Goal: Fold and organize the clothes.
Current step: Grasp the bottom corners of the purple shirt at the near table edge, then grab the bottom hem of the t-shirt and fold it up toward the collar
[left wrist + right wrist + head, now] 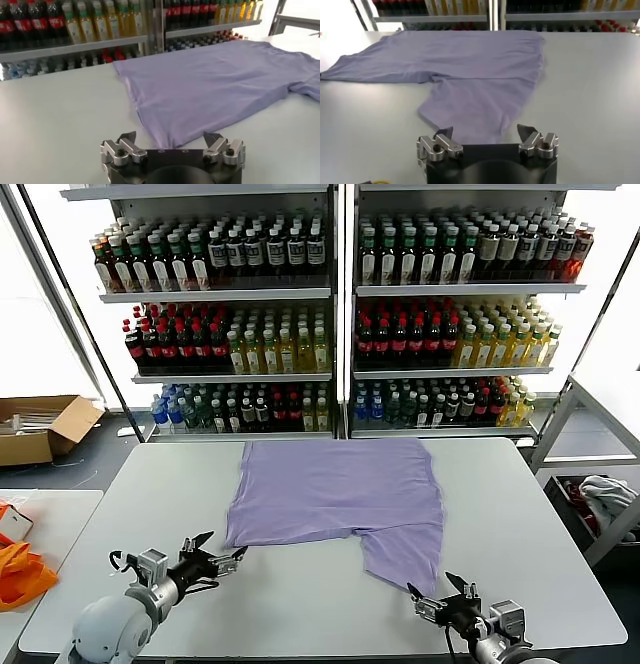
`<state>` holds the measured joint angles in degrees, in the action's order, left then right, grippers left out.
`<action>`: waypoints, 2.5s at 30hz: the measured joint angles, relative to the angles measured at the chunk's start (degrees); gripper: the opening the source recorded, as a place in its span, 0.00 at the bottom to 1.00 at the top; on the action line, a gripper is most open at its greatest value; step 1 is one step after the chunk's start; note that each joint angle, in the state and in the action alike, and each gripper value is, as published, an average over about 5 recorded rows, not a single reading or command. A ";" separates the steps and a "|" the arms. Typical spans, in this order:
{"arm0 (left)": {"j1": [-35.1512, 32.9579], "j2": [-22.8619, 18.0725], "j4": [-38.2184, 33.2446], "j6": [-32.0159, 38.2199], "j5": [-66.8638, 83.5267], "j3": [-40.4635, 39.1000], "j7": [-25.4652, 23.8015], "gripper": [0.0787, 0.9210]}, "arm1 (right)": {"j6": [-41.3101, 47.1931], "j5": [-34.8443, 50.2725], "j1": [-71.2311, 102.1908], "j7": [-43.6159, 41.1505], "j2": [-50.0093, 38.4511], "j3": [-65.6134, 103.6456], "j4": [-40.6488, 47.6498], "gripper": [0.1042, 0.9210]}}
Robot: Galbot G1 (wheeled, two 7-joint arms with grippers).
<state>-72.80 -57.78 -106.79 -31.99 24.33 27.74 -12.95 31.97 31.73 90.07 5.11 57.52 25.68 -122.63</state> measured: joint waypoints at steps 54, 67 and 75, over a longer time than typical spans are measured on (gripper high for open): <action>-2.00 -3.34 -0.98 1.18 -2.70 -1.60 2.08 0.01 | -7.65 -3.88 11.55 -3.29 3.44 5.42 -7.13 0.00; -12.15 -4.13 -11.16 0.14 -5.54 3.09 2.19 0.01 | -16.20 -11.50 28.01 -5.76 5.50 9.84 -13.55 0.00; -20.11 -4.99 -17.61 -0.47 -6.84 7.16 1.38 0.01 | -23.07 -13.88 35.90 -6.28 5.67 10.22 -15.20 0.00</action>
<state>-92.91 -62.77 -124.41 -32.46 17.50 34.90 -11.57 8.90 17.84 125.97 -1.17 63.19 35.90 -137.83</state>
